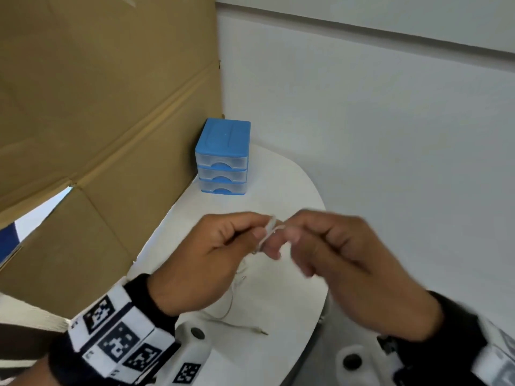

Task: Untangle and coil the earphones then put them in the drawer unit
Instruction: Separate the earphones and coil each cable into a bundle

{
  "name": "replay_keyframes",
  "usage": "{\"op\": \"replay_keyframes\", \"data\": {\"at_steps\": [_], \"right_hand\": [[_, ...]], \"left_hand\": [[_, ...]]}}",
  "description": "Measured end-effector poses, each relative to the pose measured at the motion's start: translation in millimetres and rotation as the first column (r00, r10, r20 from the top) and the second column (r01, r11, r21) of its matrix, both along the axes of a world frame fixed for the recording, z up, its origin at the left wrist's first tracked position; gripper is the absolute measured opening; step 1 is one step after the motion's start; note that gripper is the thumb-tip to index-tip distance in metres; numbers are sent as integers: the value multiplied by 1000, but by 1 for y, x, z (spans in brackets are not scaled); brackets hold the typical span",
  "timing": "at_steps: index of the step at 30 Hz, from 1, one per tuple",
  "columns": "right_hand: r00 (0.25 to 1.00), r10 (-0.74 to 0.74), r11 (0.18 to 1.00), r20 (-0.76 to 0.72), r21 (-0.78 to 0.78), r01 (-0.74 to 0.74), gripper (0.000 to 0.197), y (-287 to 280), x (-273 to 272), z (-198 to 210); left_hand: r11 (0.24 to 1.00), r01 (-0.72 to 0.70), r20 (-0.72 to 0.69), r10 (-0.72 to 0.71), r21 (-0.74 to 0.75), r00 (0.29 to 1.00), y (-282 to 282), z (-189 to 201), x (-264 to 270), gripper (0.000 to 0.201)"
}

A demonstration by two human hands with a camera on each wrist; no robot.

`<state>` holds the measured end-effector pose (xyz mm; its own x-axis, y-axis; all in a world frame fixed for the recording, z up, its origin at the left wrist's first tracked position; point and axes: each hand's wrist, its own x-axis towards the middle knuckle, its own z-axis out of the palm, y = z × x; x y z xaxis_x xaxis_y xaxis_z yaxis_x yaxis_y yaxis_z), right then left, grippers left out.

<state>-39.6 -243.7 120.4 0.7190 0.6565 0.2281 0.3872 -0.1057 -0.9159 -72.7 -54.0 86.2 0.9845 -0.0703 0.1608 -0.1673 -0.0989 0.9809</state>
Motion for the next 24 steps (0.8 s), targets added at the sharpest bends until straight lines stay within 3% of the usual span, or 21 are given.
{"op": "replay_keyframes", "data": {"at_steps": [2, 4, 6, 8, 10, 12, 14, 17, 19, 21, 24], "right_hand": [[987, -158, 985, 31, 81, 155, 19, -4, 13, -2], [964, -266, 956, -7, 123, 265, 18, -5, 22, -7], [958, -276, 949, -76, 136, 285, 16, -3, 25, -16], [969, -204, 970, -136, 106, 219, 22, 3, 22, -29], [975, -126, 991, -184, 19, 132, 30, 9, 11, -44], [980, -34, 998, -197, -61, 23, 20, 15, -2, -54], [980, 73, 988, -188, -120, -97, 21, 19, -13, -54], [973, 158, 979, -168, -100, -176, 25, 17, -20, -32], [980, 139, 989, -140, -26, -144, 22, 13, -18, -14], [997, 62, 997, -54, 39, -59, 22, 7, -11, -3], [991, -131, 983, 41, 132, 124, 20, 0, 6, 1]], "left_hand": [[994, 99, -62, -101, -37, 993, -5, 4, -4, 29], [968, 155, -169, -189, -198, 967, -5, 9, -7, 31], [911, 159, -243, -265, -382, 933, -6, 15, -8, 32], [845, 69, -251, -235, -531, 939, -8, 20, -6, 27], [787, -93, -255, -84, -610, 963, -8, 23, -2, 22], [788, -208, -228, 88, -580, 970, -2, 21, 3, 27], [850, -261, -147, 217, -457, 965, 4, 17, 6, 26], [945, -309, 22, 313, -107, 949, 7, 6, 6, 23], [963, -228, 96, 216, 145, 972, 5, 2, 3, 23], [967, -73, 68, 58, 246, 996, 3, 2, -2, 28], [997, 76, -72, -74, 30, 995, 1, 13, -7, 30]]}}
